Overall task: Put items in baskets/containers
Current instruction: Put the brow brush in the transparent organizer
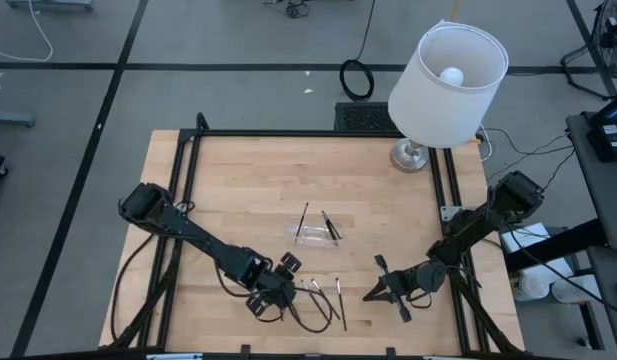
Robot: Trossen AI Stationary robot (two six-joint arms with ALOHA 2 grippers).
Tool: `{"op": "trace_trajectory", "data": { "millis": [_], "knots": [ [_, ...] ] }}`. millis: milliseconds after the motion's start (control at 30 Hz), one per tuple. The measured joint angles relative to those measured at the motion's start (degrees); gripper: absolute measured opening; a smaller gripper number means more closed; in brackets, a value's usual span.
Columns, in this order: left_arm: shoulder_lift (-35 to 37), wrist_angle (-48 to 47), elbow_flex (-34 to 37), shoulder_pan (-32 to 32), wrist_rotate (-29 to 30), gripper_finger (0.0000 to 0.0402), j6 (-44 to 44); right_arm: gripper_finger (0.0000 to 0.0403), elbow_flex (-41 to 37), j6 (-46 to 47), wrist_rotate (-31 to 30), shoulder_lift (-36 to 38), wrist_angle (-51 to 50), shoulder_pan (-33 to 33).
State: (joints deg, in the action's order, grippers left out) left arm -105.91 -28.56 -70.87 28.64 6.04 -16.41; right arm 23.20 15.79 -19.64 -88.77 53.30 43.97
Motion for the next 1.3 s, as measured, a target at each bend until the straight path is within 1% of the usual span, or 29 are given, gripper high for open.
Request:
{"op": "trace_trajectory", "data": {
  "millis": [67, 333, 467, 600, 767, 1067, 1300],
  "knots": [
    [0.00, 0.78, 0.00, -0.28, -1.55, 0.0159, -0.63, 0.0000, 0.00, 0.00, -0.02, 0.00, -0.02, 0.00],
    [-0.14, 1.78, 0.00, -0.39, -2.21, 0.0159, -1.96, 0.0000, 0.00, -0.39, -0.02, 0.00, -0.07, -0.01],
    [-2.81, 2.57, 0.00, -0.05, -3.99, 0.0159, -1.98, 0.0000, 0.00, -0.40, -0.07, 0.00, -0.11, -0.02],
    [-5.83, 1.60, 0.01, 0.20, -2.07, 0.0159, -3.61, 0.0000, 0.04, -0.36, -1.20, 0.00, -0.52, 0.00],
    [-7.47, 1.26, -0.28, -0.62, -2.14, 0.0159, -3.78, 0.0000, 0.02, 0.20, -1.68, 0.00, -1.71, -0.02],
    [-7.40, -2.47, -0.28, -2.87, -3.08, 0.0159, -3.05, 0.0000, 0.02, 0.24, -1.61, 0.00, -2.39, -0.02],
    [-7.45, -4.71, -0.26, -4.04, -2.12, 0.0159, -7.50, 0.0000, 0.02, 0.24, -1.55, 0.00, -2.80, 0.00]
  ]
}}
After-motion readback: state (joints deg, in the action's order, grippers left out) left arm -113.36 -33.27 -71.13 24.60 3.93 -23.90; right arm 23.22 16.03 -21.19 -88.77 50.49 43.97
